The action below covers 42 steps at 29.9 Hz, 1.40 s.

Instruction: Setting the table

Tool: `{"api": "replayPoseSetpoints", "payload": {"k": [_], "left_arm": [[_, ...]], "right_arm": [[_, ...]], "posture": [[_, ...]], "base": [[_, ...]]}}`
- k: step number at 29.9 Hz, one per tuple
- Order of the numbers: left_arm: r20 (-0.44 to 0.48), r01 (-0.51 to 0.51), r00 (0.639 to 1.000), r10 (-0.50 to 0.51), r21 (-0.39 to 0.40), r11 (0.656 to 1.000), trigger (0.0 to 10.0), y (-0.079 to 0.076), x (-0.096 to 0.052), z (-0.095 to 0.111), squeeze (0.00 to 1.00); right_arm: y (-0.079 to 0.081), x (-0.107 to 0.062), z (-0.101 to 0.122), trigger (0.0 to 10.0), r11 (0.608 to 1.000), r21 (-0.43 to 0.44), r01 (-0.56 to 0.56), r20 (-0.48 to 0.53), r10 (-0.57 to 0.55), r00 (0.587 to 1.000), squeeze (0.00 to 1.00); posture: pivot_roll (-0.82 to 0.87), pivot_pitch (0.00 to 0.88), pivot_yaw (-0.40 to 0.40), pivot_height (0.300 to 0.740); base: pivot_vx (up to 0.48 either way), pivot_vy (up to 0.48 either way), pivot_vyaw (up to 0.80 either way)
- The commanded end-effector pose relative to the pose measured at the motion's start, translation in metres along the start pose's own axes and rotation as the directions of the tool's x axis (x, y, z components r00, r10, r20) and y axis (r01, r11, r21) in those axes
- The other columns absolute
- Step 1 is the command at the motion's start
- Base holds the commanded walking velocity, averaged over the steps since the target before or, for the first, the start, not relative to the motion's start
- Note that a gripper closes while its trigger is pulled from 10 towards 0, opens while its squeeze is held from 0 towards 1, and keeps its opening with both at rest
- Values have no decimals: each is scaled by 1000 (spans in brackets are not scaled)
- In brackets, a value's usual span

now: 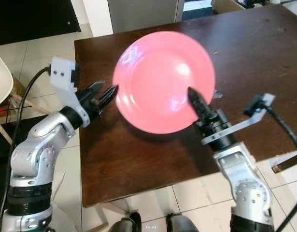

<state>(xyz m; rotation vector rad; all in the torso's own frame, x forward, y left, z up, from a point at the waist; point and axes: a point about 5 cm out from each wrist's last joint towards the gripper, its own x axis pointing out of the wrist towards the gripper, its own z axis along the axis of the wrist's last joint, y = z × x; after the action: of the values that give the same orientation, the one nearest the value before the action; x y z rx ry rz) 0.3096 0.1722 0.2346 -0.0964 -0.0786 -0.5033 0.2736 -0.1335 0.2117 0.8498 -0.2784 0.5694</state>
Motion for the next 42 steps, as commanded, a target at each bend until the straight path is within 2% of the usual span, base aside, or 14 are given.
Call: {"api": "replayPoseSetpoints", "payload": {"k": [1,3,11,13,14,15,17,22,26,27,28,31,37,42], "left_arm": [[-33,-30,999,32,36,999,10000,3,-3,-7,0],[-20,-43,999,44,70,997,10000,3,-3,-5,0],[11,-57,998,56,57,997,10000,1,0,-2,0],[70,-95,993,99,-47,994,10000,8,1,7,0],[70,-95,993,99,-47,994,10000,8,1,7,0],[108,-102,987,118,-139,985,10000,13,1,14,0],[191,-76,974,125,-248,966,10000,19,-1,32,0],[246,-16,965,94,-301,954,10000,20,-6,44,0],[201,-100,967,155,-260,960,10000,30,-7,37,0],[124,-213,963,238,-186,959,10000,38,-8,23,0],[124,-213,963,238,-186,959,10000,38,-8,23,0],[49,-303,950,307,-72,950,10000,39,-8,4,0],[17,-326,945,325,20,945,10000,29,-8,-10,0],[10,-305,952,305,65,950,10000,20,-7,-16,0]], "right_arm": [[9,-1,4,10000,999,27,-37,30,36,999,0],[12,0,6,10000,998,39,-53,40,51,998,0],[20,1,7,10000,988,108,-107,56,101,993,0],[16,-1,4,10000,987,129,-92,46,87,995,0],[16,-1,4,10000,987,129,-92,46,87,995,0],[11,-3,-1,10000,990,123,-68,25,66,998,0],[-3,-10,-12,10000,994,105,10,-35,-7,999,0],[-17,-15,-18,10000,993,87,85,-58,-80,995,0],[-23,-17,-14,10000,990,83,117,-39,-114,993,0],[-24,-18,-8,10000,989,86,119,-15,-118,993,0],[-24,-18,-8,10000,989,86,119,-15,-118,993,0],[-20,-17,2,10000,992,90,90,20,-92,996,0],[-10,-10,11,10000,996,77,35,64,-40,997,0],[-11,-7,15,10000,996,81,40,86,-47,995,0]], "posture": [[-164,116,132,740],[-164,116,132,740],[-166,98,133,740],[-166,95,132,740],[-166,95,132,740],[-166,93,129,740],[-163,94,126,740],[-159,96,126,740],[-159,96,126,740],[-158,99,127,740],[-158,99,127,740],[-165,102,125,740],[-165,101,123,740],[-160,98,120,740]], "base": [[0,0,0],[0,0,0],[0,0,0],[0,0,0],[0,0,0],[0,0,0],[0,0,0],[0,0,0],[0,0,0],[0,0,0],[0,0,0],[0,0,0],[0,0,0],[0,0,0]]}}
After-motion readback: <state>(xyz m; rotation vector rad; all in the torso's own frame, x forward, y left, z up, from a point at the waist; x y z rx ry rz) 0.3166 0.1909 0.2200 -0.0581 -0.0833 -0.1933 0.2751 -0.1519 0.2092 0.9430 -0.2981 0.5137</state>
